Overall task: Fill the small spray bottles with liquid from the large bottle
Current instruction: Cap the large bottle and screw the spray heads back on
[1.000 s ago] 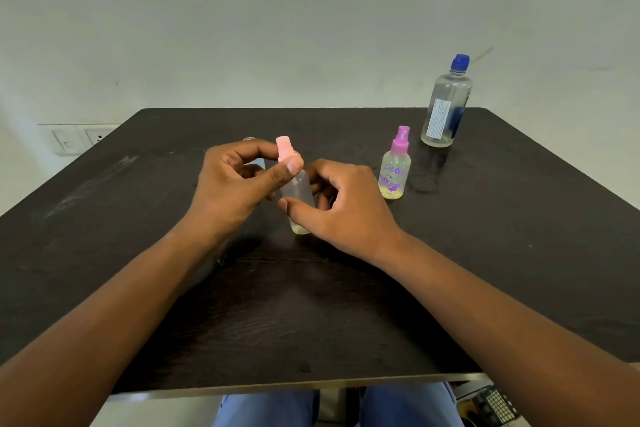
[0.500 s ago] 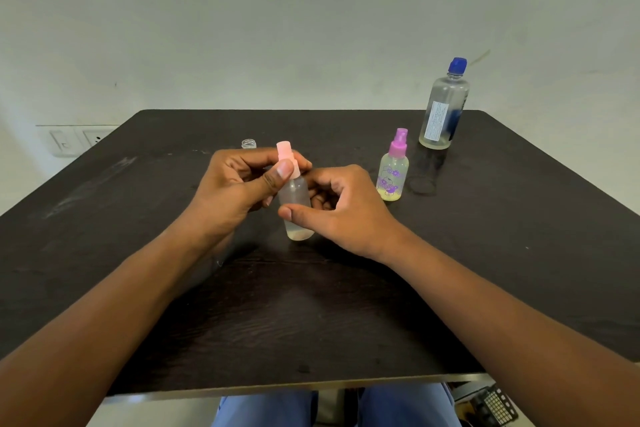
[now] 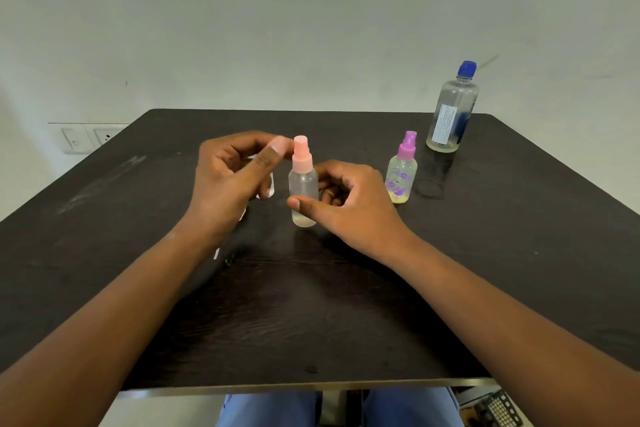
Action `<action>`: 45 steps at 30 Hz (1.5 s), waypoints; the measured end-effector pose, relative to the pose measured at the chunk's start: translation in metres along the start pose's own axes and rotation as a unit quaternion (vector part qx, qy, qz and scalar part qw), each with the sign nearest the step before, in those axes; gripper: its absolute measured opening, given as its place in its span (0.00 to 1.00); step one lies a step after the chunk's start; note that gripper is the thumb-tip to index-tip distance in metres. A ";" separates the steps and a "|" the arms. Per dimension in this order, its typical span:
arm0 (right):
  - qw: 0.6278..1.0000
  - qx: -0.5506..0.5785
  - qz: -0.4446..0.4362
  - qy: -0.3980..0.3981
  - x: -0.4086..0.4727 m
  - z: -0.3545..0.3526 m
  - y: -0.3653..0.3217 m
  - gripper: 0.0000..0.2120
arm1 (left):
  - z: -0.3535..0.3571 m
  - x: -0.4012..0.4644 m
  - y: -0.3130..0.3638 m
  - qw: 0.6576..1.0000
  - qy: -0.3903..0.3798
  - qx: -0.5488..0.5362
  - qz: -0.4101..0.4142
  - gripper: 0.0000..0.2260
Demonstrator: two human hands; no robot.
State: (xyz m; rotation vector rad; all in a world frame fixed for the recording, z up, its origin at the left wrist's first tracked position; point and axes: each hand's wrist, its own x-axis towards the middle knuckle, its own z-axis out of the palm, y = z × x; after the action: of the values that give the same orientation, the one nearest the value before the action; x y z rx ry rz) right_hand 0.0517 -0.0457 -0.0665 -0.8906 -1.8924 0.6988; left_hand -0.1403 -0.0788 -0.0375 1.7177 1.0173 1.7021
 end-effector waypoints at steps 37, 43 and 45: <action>0.978 -0.162 0.075 0.104 0.015 0.000 0.013 0.22 | -0.036 0.015 -0.010 0.828 -0.109 0.490 -0.251 0.13; 0.968 -0.188 -0.012 0.168 0.011 -0.002 0.004 0.25 | -0.028 0.014 -0.003 0.917 -0.117 0.291 -0.247 0.14; 0.958 -0.177 -0.066 0.217 0.010 -0.004 -0.003 0.18 | -0.026 0.014 0.001 0.938 -0.115 0.220 -0.241 0.13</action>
State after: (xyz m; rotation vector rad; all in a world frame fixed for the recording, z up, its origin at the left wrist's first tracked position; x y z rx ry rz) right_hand 0.0508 -0.0390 -0.0579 -1.0307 -1.6771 0.0662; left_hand -0.1673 -0.0716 -0.0262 1.6809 1.6303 0.9891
